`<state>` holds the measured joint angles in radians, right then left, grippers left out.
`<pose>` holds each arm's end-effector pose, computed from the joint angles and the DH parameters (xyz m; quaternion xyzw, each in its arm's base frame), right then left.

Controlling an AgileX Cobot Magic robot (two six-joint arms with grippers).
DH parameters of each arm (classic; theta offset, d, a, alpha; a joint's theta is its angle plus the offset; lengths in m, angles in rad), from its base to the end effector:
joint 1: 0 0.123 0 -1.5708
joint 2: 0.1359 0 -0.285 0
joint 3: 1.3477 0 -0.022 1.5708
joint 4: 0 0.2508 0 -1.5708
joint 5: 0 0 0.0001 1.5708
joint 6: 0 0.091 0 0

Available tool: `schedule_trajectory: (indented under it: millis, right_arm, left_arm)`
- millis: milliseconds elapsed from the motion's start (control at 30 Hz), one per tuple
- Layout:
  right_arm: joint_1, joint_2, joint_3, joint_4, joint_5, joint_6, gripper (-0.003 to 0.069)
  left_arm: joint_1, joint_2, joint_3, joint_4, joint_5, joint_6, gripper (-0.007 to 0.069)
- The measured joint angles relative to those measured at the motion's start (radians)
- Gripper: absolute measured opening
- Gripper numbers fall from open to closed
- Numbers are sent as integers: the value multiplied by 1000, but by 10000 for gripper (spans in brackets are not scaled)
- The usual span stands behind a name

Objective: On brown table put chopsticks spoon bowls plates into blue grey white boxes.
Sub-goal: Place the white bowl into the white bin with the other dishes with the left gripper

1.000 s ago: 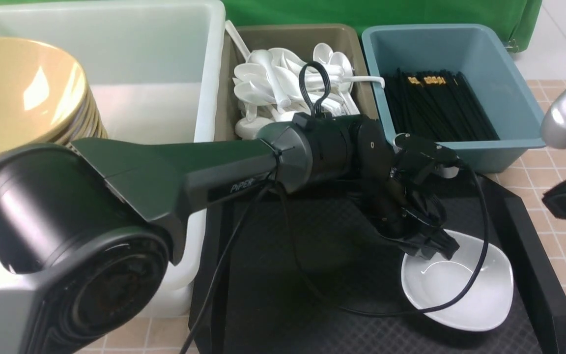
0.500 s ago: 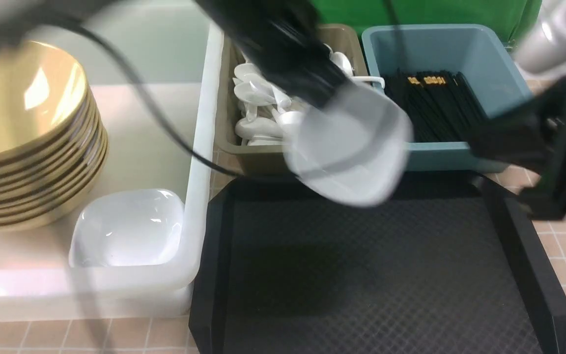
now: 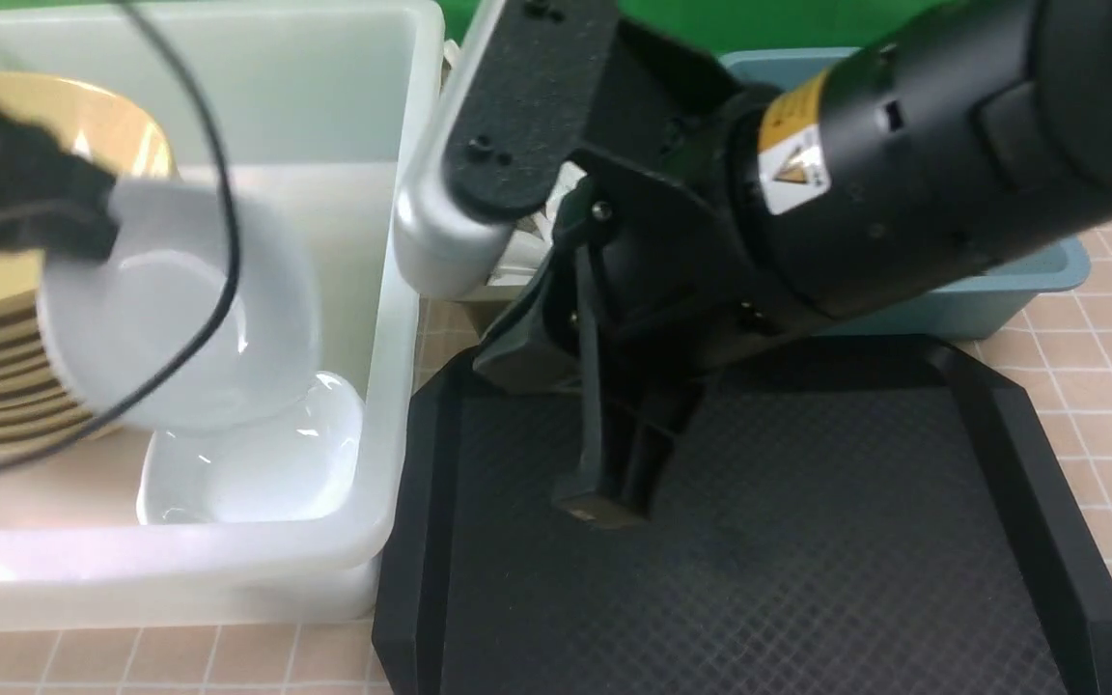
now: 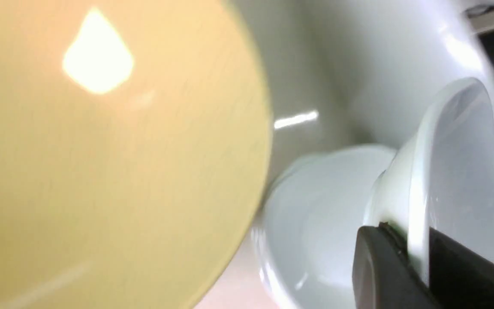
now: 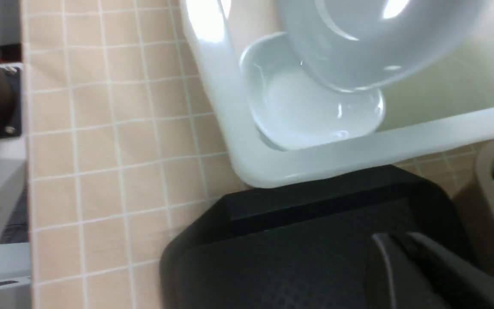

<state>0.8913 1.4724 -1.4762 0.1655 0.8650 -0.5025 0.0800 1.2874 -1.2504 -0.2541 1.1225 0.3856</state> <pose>0.1943 0.2587 0.3898 -0.5704 0.7204 0.1520 0.3641 0.2516 -0.0005 0.3621 0.1216 0.9539 -0.0644 0.2667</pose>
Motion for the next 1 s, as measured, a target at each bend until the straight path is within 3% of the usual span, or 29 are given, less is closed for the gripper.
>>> schedule_trajectory:
  millis: [233, 533, 1000]
  right_arm:
    - [0, 1, -6, -32, 0, -2, 48]
    - [0, 1, -6, -40, 1, -2, 48]
    - [0, 1, -6, -90, 41, 1, 48]
  left_arm:
    - [11, 55, 142, -31, -104, 96, 6]
    - [-27, 133, 150, -120, -170, 173, 25]
    - [-68, 98, 125, 7, -160, 124, 409]
